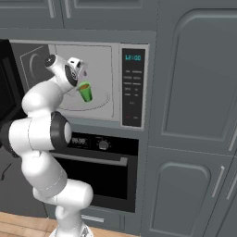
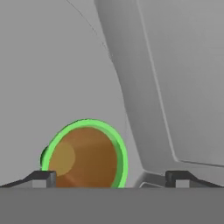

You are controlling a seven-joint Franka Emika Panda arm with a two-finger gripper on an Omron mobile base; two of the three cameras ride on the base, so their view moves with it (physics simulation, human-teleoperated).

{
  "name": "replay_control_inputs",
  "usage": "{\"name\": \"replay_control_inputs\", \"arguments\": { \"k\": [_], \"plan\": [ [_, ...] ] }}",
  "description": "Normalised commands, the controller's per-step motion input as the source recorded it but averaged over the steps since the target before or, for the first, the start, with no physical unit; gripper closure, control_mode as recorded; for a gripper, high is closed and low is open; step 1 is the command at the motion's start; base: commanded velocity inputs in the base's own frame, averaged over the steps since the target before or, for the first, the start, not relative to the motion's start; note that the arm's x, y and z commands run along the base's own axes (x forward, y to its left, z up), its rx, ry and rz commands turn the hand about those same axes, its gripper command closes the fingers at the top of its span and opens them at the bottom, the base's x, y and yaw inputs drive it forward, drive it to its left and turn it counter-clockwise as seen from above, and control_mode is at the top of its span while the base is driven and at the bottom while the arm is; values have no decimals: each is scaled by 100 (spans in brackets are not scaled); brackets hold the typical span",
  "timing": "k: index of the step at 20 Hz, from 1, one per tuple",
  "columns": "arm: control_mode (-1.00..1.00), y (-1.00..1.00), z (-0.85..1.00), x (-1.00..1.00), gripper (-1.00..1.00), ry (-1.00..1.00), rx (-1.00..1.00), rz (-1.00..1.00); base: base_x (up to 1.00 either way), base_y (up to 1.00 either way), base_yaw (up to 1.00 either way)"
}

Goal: Place the microwavable item in the microwave. Then, close the microwave door and press the start button.

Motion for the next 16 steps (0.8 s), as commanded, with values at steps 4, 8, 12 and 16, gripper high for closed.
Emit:
{"name": "replay_control_inputs", "arguments": {
  "k": [4, 8, 12, 16],
  "plan": [
    [-100, -13, 4, 0, -100, -12, 0, 5, 0, 0, 0],
    [-100, -12, 0, 0, -100, -10, 0, 5, 0, 0, 0],
    [-100, 0, 9, -61, -100, -9, 0, 3, 0, 0, 0],
    [-100, 11, 28, -100, -100, -3, 0, 0, 0, 0, 0]
  ]
}}
